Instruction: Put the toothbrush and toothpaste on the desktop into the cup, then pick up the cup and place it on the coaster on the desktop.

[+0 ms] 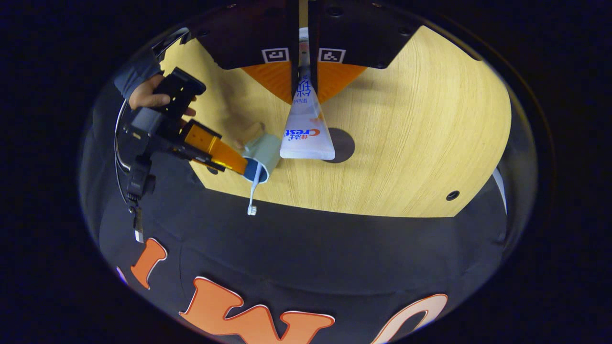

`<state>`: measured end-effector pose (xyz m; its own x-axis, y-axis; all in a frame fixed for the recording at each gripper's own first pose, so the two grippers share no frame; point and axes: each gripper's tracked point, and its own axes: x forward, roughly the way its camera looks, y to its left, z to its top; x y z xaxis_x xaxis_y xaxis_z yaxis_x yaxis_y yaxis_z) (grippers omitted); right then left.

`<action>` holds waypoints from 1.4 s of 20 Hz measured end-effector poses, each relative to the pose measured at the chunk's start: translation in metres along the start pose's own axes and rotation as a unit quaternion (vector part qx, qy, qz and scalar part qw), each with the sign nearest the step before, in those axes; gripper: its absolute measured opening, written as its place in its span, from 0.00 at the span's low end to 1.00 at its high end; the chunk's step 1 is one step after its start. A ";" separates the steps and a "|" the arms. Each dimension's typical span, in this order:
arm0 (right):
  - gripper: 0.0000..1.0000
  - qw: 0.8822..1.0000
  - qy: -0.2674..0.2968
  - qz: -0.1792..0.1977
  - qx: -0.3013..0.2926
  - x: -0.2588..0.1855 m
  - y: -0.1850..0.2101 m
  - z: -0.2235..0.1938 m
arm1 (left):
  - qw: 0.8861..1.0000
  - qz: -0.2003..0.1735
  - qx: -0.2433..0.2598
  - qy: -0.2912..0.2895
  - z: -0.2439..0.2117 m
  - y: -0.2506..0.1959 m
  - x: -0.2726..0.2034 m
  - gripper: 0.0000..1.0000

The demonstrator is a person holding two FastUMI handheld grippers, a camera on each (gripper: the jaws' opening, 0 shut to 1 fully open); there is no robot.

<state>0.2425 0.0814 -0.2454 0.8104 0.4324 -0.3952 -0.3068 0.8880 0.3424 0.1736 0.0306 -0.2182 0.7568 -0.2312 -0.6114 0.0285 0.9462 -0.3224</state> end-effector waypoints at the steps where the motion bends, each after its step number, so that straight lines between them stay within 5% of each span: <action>1: 0.89 1.000 0.005 0.003 0.002 -0.006 0.000 -0.002 | 1.000 -0.001 0.003 -0.013 0.010 0.000 0.005 0.07; 11: 0.97 0.999 0.027 -0.021 0.023 -0.064 -0.030 -0.042 | 0.988 -0.013 0.011 -0.156 0.111 -0.015 0.061 0.07; 16: 0.97 0.997 0.058 -0.032 0.044 -0.079 -0.039 -0.085 | 0.972 -0.029 0.024 -0.233 0.146 -0.037 0.074 0.07; 28: 0.97 0.995 0.055 -0.041 0.074 -0.072 -0.053 -0.113 | 0.931 -0.069 0.063 -0.353 0.193 -0.088 0.107 0.07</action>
<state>0.1439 0.0208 -0.3317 0.7673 0.3819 -0.5152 -0.1585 0.8914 0.4246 0.3783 -0.0335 -0.1161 0.9796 -0.1882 0.0707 0.2000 0.9479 -0.2480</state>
